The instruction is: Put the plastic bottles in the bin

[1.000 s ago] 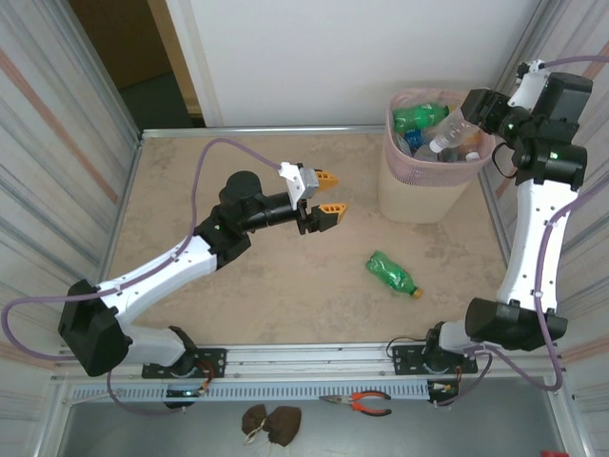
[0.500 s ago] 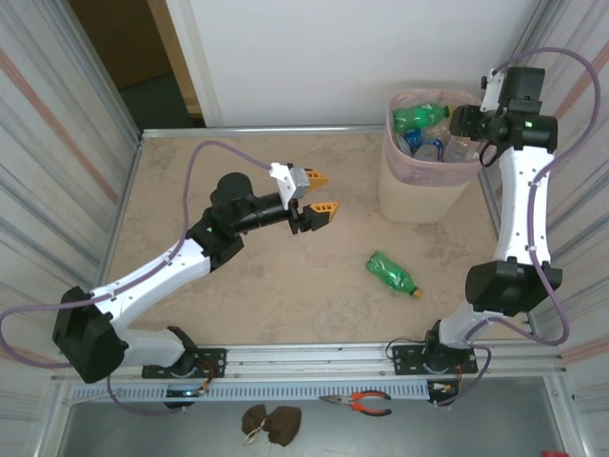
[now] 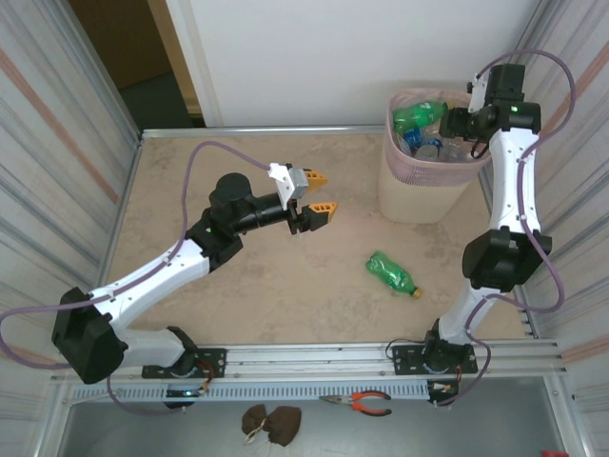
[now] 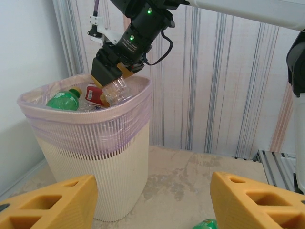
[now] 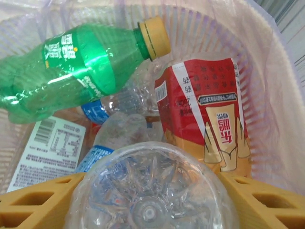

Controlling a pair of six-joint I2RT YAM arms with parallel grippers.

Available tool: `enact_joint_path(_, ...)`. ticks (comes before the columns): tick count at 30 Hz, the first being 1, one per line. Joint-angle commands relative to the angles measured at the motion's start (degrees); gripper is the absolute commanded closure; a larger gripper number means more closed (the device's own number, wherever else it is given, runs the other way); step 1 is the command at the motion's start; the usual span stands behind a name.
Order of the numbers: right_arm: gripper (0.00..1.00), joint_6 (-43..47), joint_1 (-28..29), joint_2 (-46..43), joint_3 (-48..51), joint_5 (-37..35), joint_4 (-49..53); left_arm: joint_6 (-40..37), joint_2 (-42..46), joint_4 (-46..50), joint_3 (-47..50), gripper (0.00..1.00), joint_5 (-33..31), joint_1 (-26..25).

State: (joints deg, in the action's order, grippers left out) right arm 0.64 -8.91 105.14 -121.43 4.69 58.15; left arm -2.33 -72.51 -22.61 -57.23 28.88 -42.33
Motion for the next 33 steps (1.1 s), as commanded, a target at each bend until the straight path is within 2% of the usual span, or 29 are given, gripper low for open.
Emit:
enact_joint_path(1,0.25,0.6,0.2,0.3,-2.8,-0.3,2.6,-0.5,1.1,-1.2,0.4,0.36,0.7,0.7)
enact_joint_path(7,0.2,0.8,1.1,-3.3,-3.2,-2.5,1.0,-0.1,0.3,-1.7,0.0,0.36,0.9,0.9)
enact_joint_path(16,0.23,2.6,2.0,-4.4,-3.1,-3.9,-3.0,0.4,-0.7,-2.0,-0.9,0.36,1.5,1.0)
enact_joint_path(21,0.34,3.8,2.1,-1.9,-4.6,-2.1,-5.0,0.4,-0.4,-1.6,-1.1,0.36,1.4,1.0)
enact_joint_path(25,0.44,4.1,2.3,-0.1,-6.2,-1.0,-2.1,0.3,0.0,-1.3,-1.1,0.36,1.2,1.0)
enact_joint_path(33,0.58,4.2,3.4,-6.3,-0.3,-1.8,1.0,1.8,-0.4,-1.4,-1.1,0.36,1.7,1.0)
